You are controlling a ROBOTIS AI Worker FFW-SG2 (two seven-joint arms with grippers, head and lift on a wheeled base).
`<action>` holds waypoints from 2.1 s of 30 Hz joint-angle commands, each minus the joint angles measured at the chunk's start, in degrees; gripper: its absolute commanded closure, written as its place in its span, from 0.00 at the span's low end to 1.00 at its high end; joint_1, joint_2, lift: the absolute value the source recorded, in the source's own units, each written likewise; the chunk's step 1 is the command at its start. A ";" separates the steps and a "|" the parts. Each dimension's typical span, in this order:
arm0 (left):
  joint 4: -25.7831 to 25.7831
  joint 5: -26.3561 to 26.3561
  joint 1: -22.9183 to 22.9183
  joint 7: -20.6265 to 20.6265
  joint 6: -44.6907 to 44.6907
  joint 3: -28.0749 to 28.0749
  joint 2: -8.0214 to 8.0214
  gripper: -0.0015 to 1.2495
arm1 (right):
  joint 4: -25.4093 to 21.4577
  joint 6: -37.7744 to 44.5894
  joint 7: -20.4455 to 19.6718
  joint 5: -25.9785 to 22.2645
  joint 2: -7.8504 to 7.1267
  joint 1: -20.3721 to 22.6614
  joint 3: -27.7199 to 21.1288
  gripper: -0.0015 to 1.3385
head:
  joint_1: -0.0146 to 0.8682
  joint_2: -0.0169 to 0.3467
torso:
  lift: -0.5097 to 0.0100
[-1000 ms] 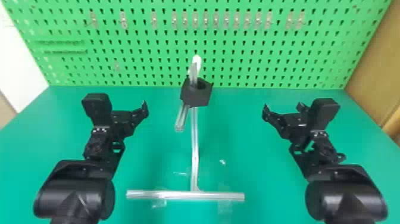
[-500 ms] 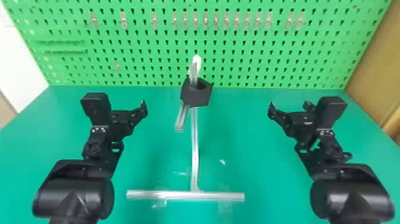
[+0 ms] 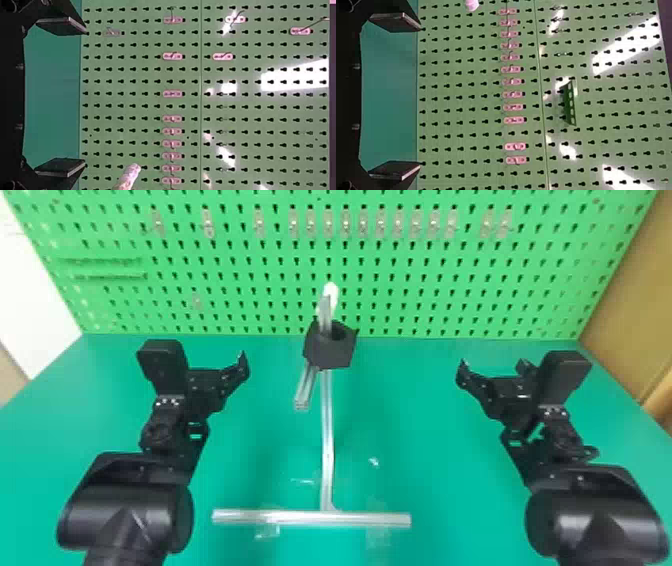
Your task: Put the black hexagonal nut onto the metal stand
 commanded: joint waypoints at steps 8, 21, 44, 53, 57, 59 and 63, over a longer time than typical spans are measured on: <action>0.00 -0.09 -0.17 0.00 -0.52 -0.09 0.00 0.09 | -0.79 0.81 0.00 0.00 -0.03 0.12 -0.43 0.06 | 0.80 0.27 | 0.98; 0.00 -0.09 -0.26 0.00 -0.52 -0.09 0.00 0.09 | -0.97 1.43 -0.09 0.00 -0.12 0.21 -0.52 0.06 | 0.80 0.27 | 0.98; 0.00 0.26 -0.17 0.00 -0.69 0.00 0.00 0.09 | -1.23 1.78 -0.09 0.00 -0.03 0.12 -0.52 0.06 | 0.80 0.27 | 0.98; 0.00 0.26 -0.17 0.00 -0.69 -0.09 0.00 0.09 | -1.32 1.95 -0.09 0.00 -0.03 0.12 -0.52 0.06 | 0.80 0.27 | 0.98; 0.00 0.26 -0.26 0.00 -0.69 -0.09 0.00 0.09 | -1.32 1.95 -0.09 0.00 -0.03 0.03 -0.52 0.06 | 0.80 0.27 | 0.98; 0.00 0.17 -0.26 0.00 -0.69 -0.09 0.00 0.09 | -1.32 2.04 -0.09 0.00 -0.03 0.03 -0.43 0.06 | 0.80 0.27 | 0.98; 0.00 0.17 -0.26 0.00 -0.69 -0.09 0.00 0.09 | -1.32 2.04 -0.09 0.00 -0.03 0.03 -0.52 0.06 | 0.80 0.27 | 0.98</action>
